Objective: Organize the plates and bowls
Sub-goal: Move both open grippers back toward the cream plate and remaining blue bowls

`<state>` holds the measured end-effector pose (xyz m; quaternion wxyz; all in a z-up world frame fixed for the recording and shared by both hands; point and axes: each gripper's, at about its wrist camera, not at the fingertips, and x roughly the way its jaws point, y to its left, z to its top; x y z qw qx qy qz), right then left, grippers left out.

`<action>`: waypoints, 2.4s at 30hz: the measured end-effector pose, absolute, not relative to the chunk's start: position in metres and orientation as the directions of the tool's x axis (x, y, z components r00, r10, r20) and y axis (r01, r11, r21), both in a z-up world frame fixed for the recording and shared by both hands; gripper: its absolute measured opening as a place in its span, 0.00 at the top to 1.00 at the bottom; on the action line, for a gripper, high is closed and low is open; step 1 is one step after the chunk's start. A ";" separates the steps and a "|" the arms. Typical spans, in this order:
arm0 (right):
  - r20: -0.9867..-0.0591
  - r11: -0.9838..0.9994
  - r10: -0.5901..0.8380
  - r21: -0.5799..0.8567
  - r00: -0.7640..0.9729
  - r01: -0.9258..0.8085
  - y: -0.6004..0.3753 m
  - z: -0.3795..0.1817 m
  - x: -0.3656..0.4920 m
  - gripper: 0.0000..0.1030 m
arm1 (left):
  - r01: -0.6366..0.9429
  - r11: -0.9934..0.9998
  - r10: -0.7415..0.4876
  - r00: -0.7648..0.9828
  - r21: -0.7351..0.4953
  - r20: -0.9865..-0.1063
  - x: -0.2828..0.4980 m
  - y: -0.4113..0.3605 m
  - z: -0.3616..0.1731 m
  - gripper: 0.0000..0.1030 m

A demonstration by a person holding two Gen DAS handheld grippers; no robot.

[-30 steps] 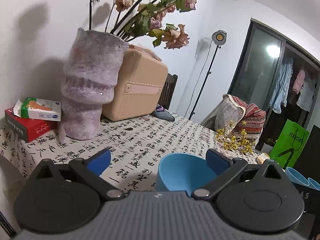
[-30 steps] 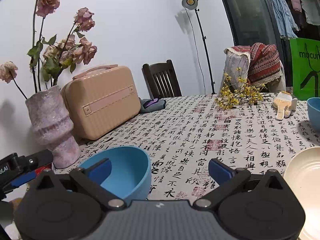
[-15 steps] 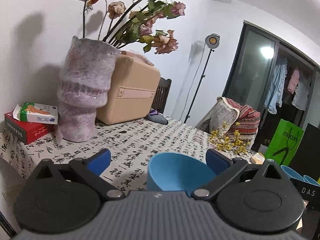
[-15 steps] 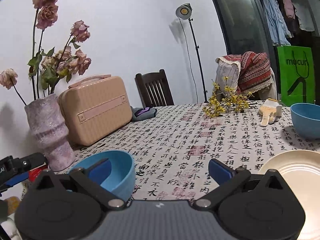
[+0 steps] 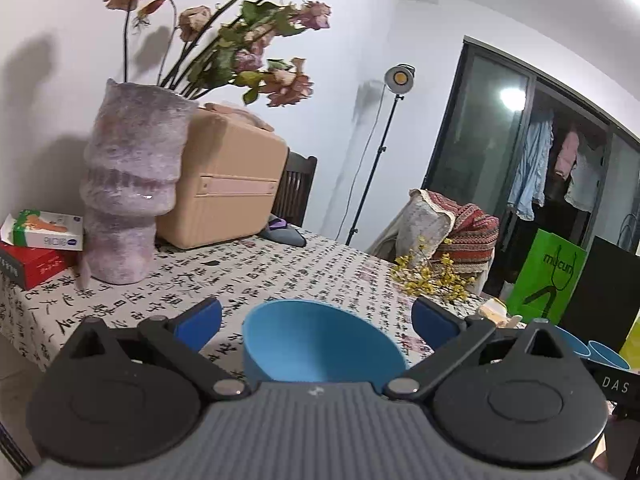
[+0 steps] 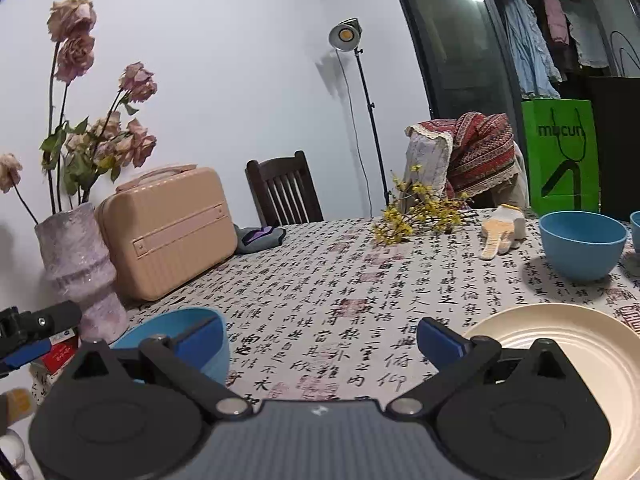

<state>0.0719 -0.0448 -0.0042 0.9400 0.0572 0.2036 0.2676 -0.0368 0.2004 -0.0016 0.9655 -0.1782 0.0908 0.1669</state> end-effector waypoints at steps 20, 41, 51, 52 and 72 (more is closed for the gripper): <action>-0.351 0.882 0.469 0.237 0.810 -0.408 -0.112 -0.007 0.086 0.00 | -0.277 0.918 0.210 0.946 -0.283 -0.247 0.000 0.148 0.002 0.00; -0.380 0.915 0.394 0.249 0.837 -0.318 -0.176 -0.021 0.104 0.00 | -0.175 0.949 0.090 0.947 -0.261 -0.309 0.047 0.092 -0.013 0.00; -0.392 0.925 0.363 0.258 0.845 -0.278 -0.200 -0.029 0.114 0.00 | -0.140 0.958 0.052 0.943 -0.250 -0.329 0.064 0.073 -0.019 0.00; -0.392 0.926 0.361 0.259 0.846 -0.275 -0.202 -0.030 0.114 0.00 | -0.138 0.959 0.050 0.943 -0.248 -0.329 0.065 0.071 -0.018 0.00; -0.397 0.943 0.297 0.267 0.869 -0.200 -0.237 -0.034 0.129 0.00 | -0.048 0.972 -0.031 0.944 -0.230 -0.330 0.096 0.035 -0.016 0.00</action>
